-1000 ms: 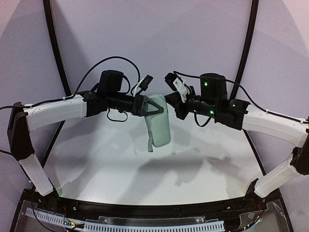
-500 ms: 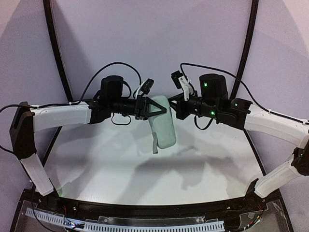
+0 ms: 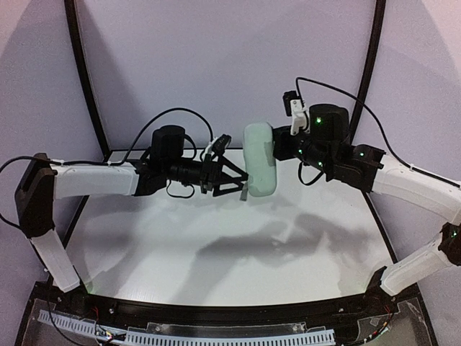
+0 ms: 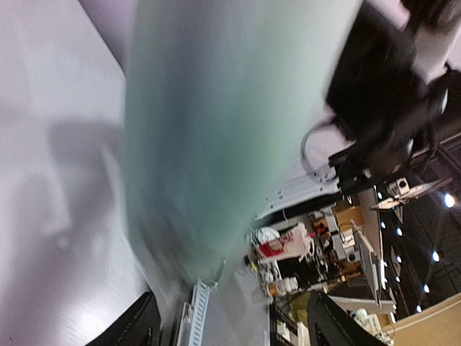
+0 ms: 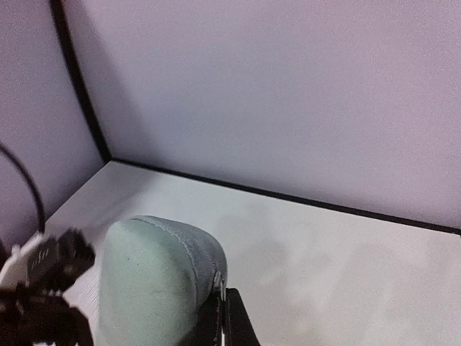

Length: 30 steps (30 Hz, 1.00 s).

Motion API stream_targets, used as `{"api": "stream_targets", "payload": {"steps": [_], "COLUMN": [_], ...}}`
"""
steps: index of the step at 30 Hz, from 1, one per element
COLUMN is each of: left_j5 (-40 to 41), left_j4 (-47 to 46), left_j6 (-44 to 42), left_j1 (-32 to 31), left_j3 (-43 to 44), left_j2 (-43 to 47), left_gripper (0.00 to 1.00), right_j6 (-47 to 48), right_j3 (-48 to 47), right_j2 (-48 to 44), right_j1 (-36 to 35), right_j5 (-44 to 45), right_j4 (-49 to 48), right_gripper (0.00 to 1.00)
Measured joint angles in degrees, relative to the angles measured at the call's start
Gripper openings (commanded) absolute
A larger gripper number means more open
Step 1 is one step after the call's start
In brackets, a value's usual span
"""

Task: Open the umbrella

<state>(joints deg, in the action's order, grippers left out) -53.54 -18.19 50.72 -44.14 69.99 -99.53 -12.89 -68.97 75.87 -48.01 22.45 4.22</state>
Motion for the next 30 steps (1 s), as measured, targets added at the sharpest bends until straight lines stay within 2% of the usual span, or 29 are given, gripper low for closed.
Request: {"api": "stream_targets", "payload": {"steps": [5,8,12,16,20,26,30], "left_j5": [-1.07,-1.08,0.55,7.72,20.39,31.89,36.88], "left_j4": [1.1,0.62,1.46,8.89,19.53,24.47,27.22], "left_j6": [0.45,0.47,-1.08,-7.17,-15.56,-28.56,-35.5], "left_j1": [-1.23,-1.74,-1.9,-1.9,-1.9,-3.08,-6.55], "left_j3": [-0.82,-0.82,-0.53,0.38,0.27,0.06,3.9], "left_j2": [0.0,0.0,0.03,1.05,6.07,14.68,13.85], "left_gripper": [0.84,0.97,0.99,0.99,0.99,0.99,0.99], "right_j6": [-2.87,-4.56,-6.14,-6.37,-6.38,-8.0,-9.67], "right_j3": [-0.07,-0.07,-0.09,-0.07,-0.07,-0.05,-0.05], "right_j2": [-1.3,-1.46,-1.46,-1.61,-2.66,-5.91,-7.07], "right_j1": [1.14,1.14,1.14,1.19,1.18,1.05,0.57], "right_j5": [3.99,4.0,3.85,2.76,0.27,-5.48,-8.04], "right_j4": [-1.85,-2.76,-2.9,-2.93,-2.14,0.17,1.4], "right_gripper": [0.0,0.0,0.0,0.0,0.0,0.0,0.0]}}
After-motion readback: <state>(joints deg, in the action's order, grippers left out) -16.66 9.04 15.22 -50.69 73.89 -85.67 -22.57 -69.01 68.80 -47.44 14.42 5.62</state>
